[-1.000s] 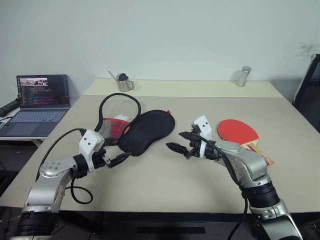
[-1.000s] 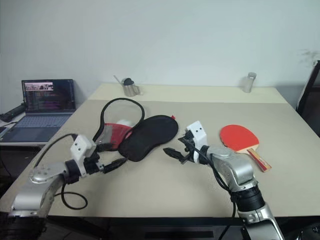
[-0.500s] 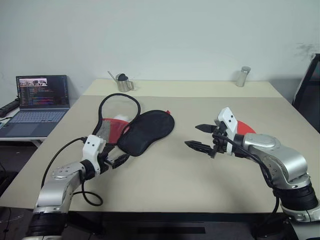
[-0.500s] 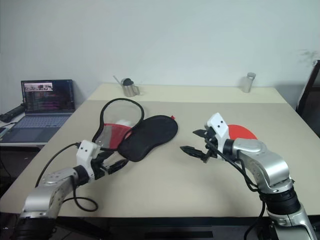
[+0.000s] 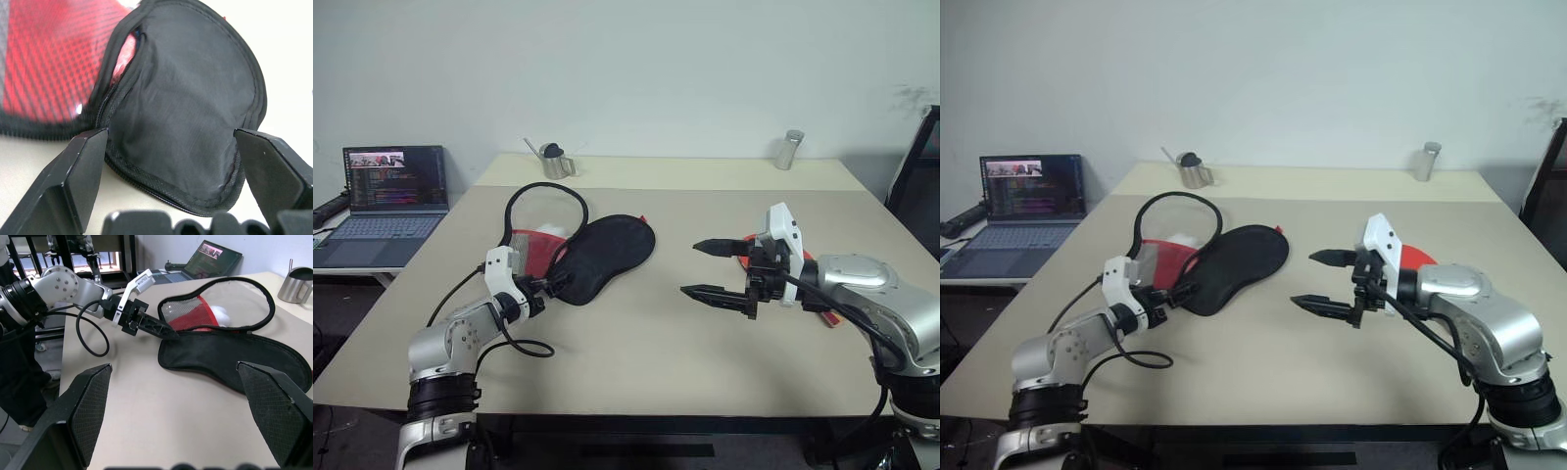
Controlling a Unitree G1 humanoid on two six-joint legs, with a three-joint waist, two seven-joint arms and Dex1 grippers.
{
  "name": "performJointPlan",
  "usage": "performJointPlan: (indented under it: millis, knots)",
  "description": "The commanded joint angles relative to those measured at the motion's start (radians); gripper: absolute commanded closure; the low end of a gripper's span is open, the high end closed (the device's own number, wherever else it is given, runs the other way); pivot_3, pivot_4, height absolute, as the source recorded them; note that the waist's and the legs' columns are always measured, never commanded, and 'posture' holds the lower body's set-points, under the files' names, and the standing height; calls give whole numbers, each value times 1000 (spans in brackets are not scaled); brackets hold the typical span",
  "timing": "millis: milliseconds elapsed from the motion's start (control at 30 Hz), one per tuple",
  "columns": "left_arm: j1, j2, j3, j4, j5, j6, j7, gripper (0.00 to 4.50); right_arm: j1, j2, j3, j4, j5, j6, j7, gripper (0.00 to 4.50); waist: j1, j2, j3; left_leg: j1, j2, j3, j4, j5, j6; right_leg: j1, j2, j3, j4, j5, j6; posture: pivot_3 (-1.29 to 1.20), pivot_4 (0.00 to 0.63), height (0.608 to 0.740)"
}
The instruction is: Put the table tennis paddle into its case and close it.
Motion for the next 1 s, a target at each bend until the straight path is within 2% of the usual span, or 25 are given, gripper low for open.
performJointPlan:
  millis: [33,700,1000]
  knots:
    - [-2,-12,56,-71,-55,51,52,0,1,-16,-32,-29,17,-28,3,17,0,-1,1,0,0,0,0,0,0,0,0,0,0,0,0,0,150,740]
    - [-10,-26,110,-51,-92,6,138,0,32,-52,-40,-41,45,-22,-11,17,5,-2,1,0,0,0,0,0,-1,0,0,0,0,0,0,0,150,740]
    - [-103,-59,73,124,-66,-8,132,0,28,-58,-37,-26,39,-27,-13,17,9,-3,2,0,0,0,0,1,-2,0,0,0,0,0,0,0,150,740]
